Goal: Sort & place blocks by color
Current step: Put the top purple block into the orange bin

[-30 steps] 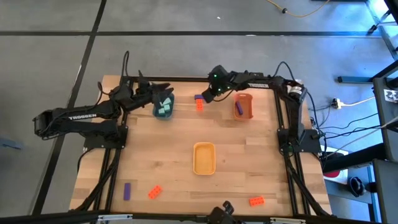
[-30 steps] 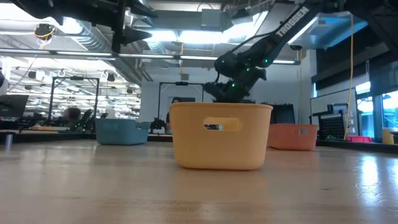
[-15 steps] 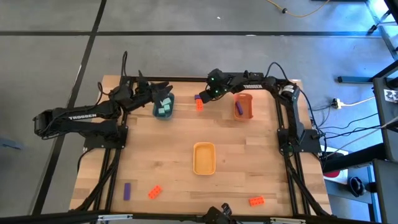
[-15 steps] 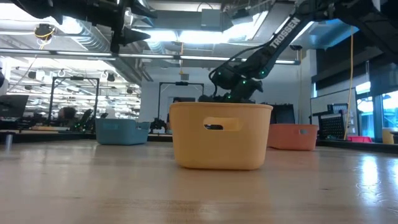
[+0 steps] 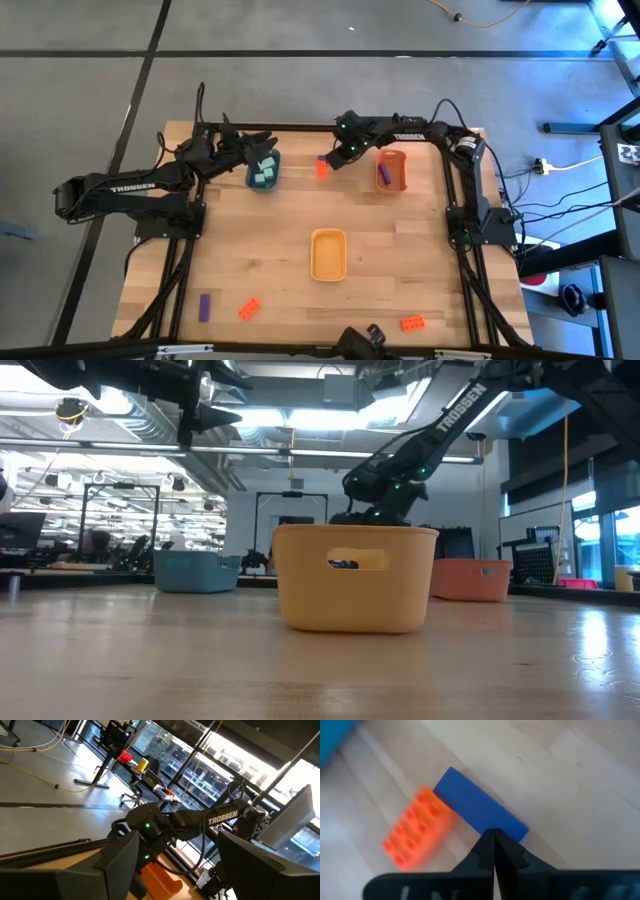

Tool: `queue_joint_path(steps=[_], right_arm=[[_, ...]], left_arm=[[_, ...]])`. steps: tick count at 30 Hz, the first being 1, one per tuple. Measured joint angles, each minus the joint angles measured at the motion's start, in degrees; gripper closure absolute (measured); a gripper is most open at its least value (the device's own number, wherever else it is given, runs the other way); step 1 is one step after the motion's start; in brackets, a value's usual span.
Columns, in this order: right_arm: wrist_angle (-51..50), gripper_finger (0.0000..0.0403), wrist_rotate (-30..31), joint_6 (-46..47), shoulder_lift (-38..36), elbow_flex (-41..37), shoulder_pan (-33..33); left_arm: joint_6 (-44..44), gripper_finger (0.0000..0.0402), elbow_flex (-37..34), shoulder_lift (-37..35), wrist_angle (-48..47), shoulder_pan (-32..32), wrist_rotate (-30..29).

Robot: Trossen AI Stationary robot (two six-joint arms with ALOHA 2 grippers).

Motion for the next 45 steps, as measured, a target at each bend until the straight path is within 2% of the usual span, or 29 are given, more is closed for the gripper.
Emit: queue_joint_path(steps=[7,12,22,30,32,36,41,45], right_arm=[[-13.2,0.0403,5.8,-12.2,-3.2,-0.2,-2.1],[-18.4,0.0403,6.4,-15.0,-3.4,-0.5,-1.4],[-22.4,0.0403,4.6,-15.1,-3.6,-1.0,11.1],[-34.1,0.0403,3.3,-15.0,-4.5,-1.2,21.1],[-36.9,0.0403,2.5,-14.3,-4.8,-1.5,23.3],[-35.6,0.0403,2.4,-9.9,-8.0,-5.6,28.0],[-29.3,0.0403,-3.2,0.7,-15.3,-16.8,34.4],[-25.1,0.0403,-3.3,9.6,-23.6,-24.3,39.3]], left_arm=[[0.3,0.014,0.0,0.0,0.0,0.0,0.0],[0.3,0.014,0.0,0.0,0.0,0.0,0.0],[0.3,0.014,0.0,0.0,0.1,0.0,0.9],[0.4,0.014,0.0,0.0,0.1,0.0,0.9],[0.4,0.014,0.0,0.0,0.1,0.0,0.9],[0.5,0.014,0.0,0.0,0.0,0.0,0.9],[0.5,0.014,0.0,0.0,0.3,0.0,0.9],[0.5,0.014,0.0,0.0,0.6,0.0,0.9]])
